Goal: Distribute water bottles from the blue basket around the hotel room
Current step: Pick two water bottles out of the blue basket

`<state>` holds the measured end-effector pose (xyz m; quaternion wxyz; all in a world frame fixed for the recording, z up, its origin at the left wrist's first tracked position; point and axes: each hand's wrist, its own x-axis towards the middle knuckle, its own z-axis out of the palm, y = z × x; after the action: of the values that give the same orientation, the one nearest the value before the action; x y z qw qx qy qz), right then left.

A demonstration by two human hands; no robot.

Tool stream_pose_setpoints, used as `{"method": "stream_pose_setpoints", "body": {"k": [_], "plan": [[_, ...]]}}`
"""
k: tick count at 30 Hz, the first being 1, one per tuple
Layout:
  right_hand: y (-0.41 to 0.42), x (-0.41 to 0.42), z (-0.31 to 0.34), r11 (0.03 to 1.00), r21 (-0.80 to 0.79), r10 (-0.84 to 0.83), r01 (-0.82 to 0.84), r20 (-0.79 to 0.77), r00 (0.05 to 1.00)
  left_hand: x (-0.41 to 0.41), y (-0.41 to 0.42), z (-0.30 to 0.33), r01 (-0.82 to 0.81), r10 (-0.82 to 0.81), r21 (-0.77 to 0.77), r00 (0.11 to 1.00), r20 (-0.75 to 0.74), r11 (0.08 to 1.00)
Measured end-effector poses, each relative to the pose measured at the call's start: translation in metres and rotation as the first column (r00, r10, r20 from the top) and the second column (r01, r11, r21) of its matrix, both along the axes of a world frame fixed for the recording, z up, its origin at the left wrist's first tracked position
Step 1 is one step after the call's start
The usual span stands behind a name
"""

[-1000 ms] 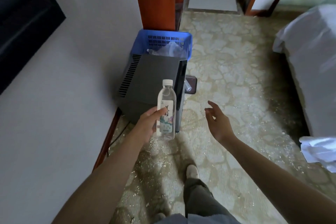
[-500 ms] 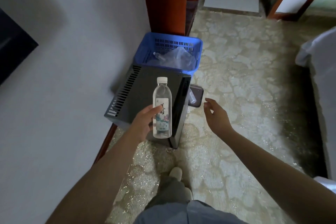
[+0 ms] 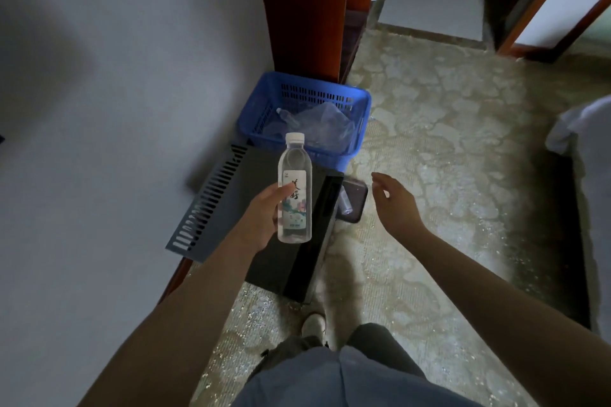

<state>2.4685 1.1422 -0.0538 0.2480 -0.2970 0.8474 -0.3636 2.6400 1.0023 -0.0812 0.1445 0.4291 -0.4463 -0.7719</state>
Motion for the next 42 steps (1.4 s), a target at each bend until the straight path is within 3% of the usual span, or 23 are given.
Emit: {"method": "stream_pose_setpoints", "body": {"k": [20,30,42], "plan": [[-0.062,-0.193,-0.012,0.948,0.013,0.318,-0.319,0.057,0.946,-0.173,-0.006,-0.001,-0.219,0.219,-0.014,0.974,0.060,0.976],[-0.159,-0.235,-0.024,0.892,0.068,0.443,-0.447,0.063,0.894,-0.193,-0.088,-0.024,-0.280,0.280,0.044,0.960,0.006,0.959],[-0.272,-0.291,-0.028,0.773,0.145,0.619,-0.618,0.046,0.784,-0.221,-0.167,-0.022,-0.408,0.408,0.005,0.913,0.001,0.913]]}}
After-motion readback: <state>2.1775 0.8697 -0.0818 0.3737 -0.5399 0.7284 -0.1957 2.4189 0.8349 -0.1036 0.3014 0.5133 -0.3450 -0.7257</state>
